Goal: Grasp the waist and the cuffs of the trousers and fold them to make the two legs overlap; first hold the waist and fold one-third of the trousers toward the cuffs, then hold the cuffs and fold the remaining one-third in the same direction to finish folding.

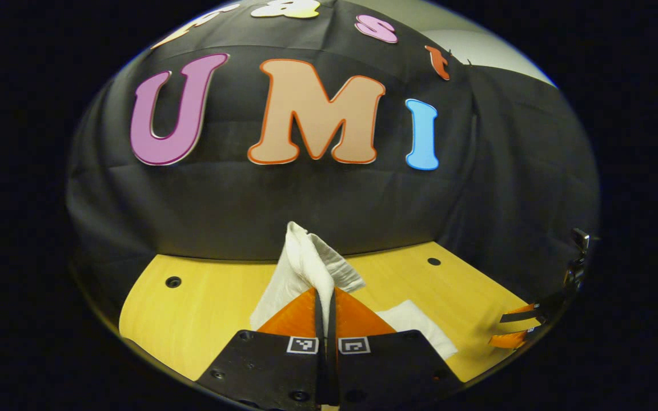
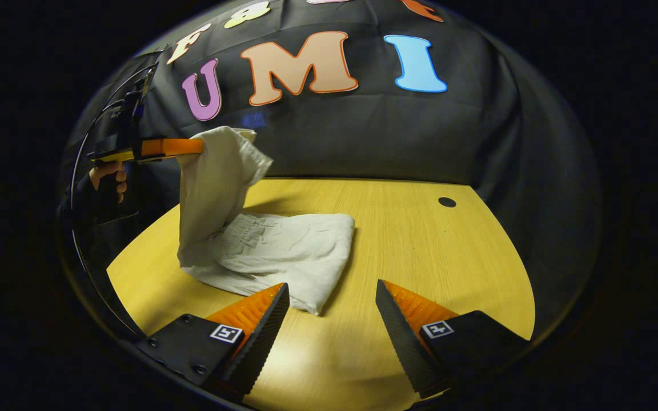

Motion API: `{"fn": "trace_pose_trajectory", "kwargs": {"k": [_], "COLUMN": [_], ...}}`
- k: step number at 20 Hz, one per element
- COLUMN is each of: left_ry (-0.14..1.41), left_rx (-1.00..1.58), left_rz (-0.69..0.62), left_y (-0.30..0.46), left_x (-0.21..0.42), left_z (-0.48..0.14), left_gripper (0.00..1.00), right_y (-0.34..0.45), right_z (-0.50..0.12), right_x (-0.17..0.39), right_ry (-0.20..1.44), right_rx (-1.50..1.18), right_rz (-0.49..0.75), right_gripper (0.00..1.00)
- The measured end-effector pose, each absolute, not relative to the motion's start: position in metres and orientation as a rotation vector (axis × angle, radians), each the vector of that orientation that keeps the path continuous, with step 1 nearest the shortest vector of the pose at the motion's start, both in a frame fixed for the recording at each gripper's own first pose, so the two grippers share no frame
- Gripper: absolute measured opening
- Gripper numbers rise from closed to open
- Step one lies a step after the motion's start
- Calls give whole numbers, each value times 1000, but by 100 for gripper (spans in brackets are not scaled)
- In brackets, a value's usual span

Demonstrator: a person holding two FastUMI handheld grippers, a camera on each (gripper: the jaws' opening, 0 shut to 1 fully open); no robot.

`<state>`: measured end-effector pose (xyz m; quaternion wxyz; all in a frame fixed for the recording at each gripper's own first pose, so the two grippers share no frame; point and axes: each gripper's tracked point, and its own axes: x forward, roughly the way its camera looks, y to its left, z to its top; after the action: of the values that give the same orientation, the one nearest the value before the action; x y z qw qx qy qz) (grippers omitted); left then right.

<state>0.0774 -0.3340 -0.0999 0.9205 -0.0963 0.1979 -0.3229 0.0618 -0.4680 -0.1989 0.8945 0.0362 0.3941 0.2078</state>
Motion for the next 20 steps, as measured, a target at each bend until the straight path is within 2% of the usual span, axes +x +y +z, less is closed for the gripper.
{"fn": "trace_pose_trajectory", "kwargs": {"k": [7,8,10,20], "left_ry": [431,433,445,602], "left_rx": [-163,-153,-126,-31], "left_rz": [-791,-806,-839,-937], "left_y": [-429,-442,-460,-503], "left_x": [57,53,42,-40], "left_z": [-100,-102,-110,-201], "left_gripper": [0,0,0,0], "right_y": [-508,-511,-518,-528], "right_z": [-203,-204,-206,-215], "right_x": [61,61,61,64], "right_ry": [827,827,829,841], "right_rx": [84,86,92,115], "right_rz": [391,387,380,385], "right_gripper": [98,94,98,98]}}
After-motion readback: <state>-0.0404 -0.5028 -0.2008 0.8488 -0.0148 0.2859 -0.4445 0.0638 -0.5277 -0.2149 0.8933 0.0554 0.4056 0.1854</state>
